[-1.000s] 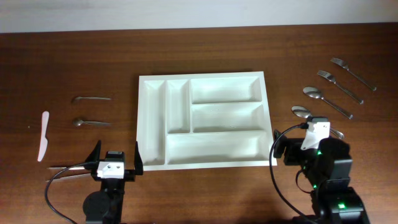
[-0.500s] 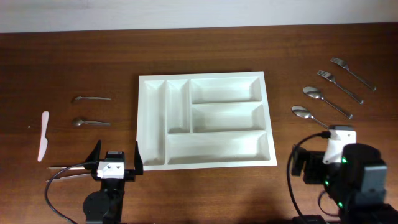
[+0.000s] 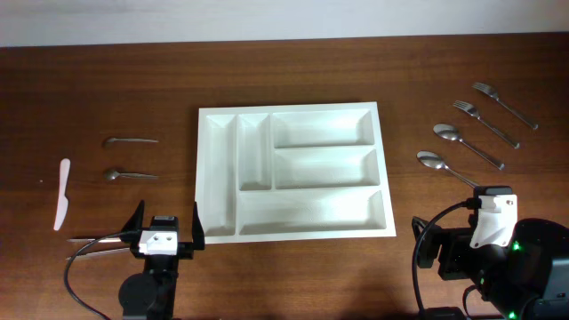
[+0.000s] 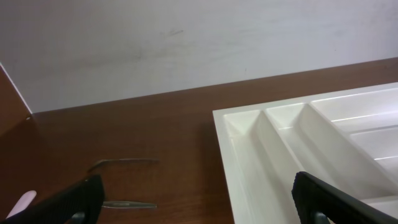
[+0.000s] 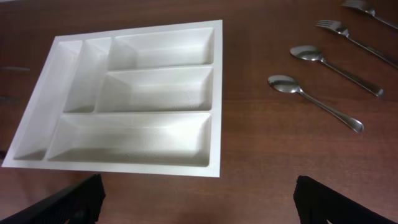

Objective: Pack container
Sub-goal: 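Raise the right gripper and move it back toward the silver cutlery, then move the right gripper over the silver spoons on the right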

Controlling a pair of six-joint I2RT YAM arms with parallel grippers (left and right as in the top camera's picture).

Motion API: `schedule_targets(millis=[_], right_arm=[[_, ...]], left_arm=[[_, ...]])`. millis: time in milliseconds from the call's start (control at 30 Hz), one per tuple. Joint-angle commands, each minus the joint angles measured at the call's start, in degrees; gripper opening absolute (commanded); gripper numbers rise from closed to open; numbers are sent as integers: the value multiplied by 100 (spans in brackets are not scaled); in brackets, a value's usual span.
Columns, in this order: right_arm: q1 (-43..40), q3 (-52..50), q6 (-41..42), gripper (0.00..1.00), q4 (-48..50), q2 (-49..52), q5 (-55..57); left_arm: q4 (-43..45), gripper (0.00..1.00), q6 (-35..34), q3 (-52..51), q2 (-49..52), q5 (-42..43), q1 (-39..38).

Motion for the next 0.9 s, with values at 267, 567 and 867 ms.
schedule_targets(millis=[267,567,867], right_arm=[[52,129,22,99,-269,142,-120],[52,538,-4,99,-433,706,-116],[52,1268,0,99,374,1034,-120]], left_arm=[[-28,99,68,-13,-7,61,31],[-28,99,68,-13,-7,61,31],[-28,99,68,-13,-7,61,31]])
